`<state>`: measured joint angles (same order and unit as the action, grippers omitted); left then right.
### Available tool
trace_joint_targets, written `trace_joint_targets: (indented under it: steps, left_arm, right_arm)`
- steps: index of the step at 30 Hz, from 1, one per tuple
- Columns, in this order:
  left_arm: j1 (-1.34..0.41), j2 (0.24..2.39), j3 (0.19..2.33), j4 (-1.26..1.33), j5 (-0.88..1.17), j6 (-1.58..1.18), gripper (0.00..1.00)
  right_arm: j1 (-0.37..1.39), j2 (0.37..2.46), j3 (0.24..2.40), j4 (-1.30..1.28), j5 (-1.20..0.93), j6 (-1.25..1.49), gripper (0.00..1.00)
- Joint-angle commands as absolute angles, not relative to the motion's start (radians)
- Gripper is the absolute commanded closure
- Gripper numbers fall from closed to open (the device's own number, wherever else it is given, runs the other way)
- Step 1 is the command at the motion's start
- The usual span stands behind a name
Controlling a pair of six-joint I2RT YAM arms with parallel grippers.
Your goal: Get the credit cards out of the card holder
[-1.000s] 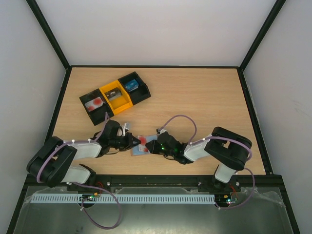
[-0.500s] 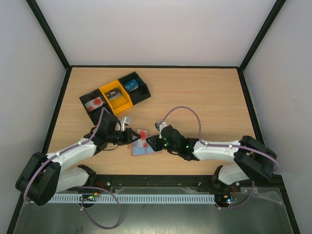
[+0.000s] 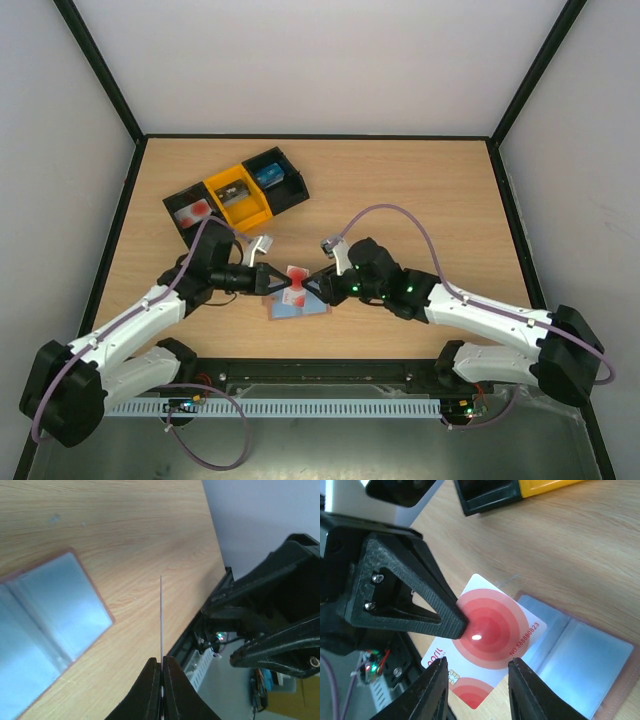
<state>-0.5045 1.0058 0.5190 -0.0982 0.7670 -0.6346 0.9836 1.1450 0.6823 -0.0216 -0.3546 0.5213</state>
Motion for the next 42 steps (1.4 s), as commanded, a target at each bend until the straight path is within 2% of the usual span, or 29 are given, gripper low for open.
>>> trace_joint_targets:
  steps: [1,8,11,16,20,22,25,30,35,38,42]
  left_arm:
    - [-0.506,0.964,0.554,-0.134,0.887,-0.601,0.97]
    - [-0.559,0.936,0.562,-0.153,0.918,-0.590,0.97]
    - [-0.596,0.922,0.564,-0.143,0.915,-0.592,0.97]
    - [-0.638,0.920,0.573,-0.158,0.917,-0.573,0.97]
    - [-0.656,0.925,0.574,-0.158,0.916,-0.570,0.97]
    - [-0.664,0.921,0.574,-0.155,0.914,-0.570,0.97]
    - [-0.666,0.914,0.573,-0.147,0.915,-0.572,0.97]
    - [-0.669,0.902,0.567,-0.130,0.928,-0.575,0.97]
    - [-0.669,0.896,0.566,-0.124,0.936,-0.574,0.97]
    - [-0.669,0.891,0.564,-0.120,0.936,-0.574,0.97]
    - [-0.669,0.893,0.568,-0.127,0.913,-0.574,0.97]
  right_arm:
    - [0.970,1.108,0.733,-0.118,-0.508,0.472,0.65]
    - [0.944,1.076,0.753,-0.139,-0.577,0.468,0.62]
    - [0.939,1.094,0.778,-0.182,-0.564,0.443,0.57]
    - [0.934,1.094,0.811,-0.232,-0.495,0.420,0.55]
    - [0.927,1.099,0.828,-0.262,-0.500,0.401,0.49]
    - [0.926,1.101,0.826,-0.271,-0.519,0.389,0.49]
    - [0.924,1.096,0.811,-0.257,-0.573,0.381,0.59]
    - [0.921,1.091,0.783,-0.227,-0.670,0.375,0.60]
    - [0.917,1.092,0.754,-0.194,-0.728,0.381,0.64]
    - [0.911,1.093,0.744,-0.184,-0.740,0.384,0.75]
    - [0.901,1.077,0.736,-0.160,-0.749,0.397,0.95]
